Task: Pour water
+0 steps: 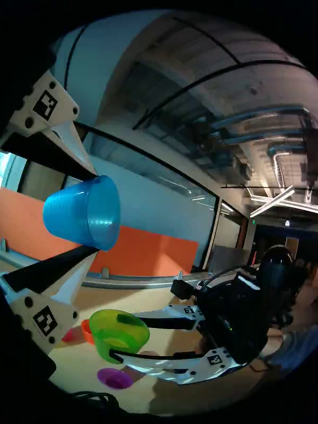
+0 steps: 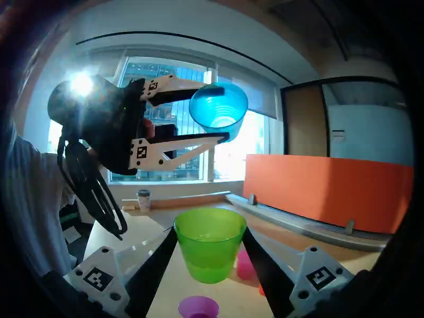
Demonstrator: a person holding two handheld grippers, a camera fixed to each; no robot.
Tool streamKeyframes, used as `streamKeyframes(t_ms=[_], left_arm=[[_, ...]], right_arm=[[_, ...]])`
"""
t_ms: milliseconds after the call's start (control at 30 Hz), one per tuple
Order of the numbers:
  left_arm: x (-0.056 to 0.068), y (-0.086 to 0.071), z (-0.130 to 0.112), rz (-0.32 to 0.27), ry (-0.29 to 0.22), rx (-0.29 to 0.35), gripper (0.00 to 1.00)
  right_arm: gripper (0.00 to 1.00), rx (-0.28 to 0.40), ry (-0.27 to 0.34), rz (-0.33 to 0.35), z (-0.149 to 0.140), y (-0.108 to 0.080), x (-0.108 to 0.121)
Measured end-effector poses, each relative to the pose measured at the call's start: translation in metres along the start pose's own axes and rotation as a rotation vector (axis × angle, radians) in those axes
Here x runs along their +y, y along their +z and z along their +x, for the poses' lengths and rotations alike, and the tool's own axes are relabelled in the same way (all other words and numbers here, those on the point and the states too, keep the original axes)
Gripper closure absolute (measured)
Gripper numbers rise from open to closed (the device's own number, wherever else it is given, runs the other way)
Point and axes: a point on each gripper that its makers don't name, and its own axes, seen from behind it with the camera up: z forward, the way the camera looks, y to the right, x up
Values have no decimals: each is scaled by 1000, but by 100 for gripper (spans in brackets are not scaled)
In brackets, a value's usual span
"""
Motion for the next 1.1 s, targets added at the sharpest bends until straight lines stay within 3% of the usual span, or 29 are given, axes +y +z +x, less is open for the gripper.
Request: streamKeyframes(t_ms=[467,867,967,1100], left_arm=[[-3,-4,-25,-13,-508,-33,15],[-8,-7,-45,-37,-985,-45,15],[-5,-8,-44,-55,-1068,-27,15],[0,-10,-49,-65,-1108,-29,15]], right_arm=[[9,21,1,-24,12,-11,8],[10,29,-12,-37,18,-18,11],[9,30,-15,-43,20,-20,12],[9,32,-18,-47,22,-22,12]])
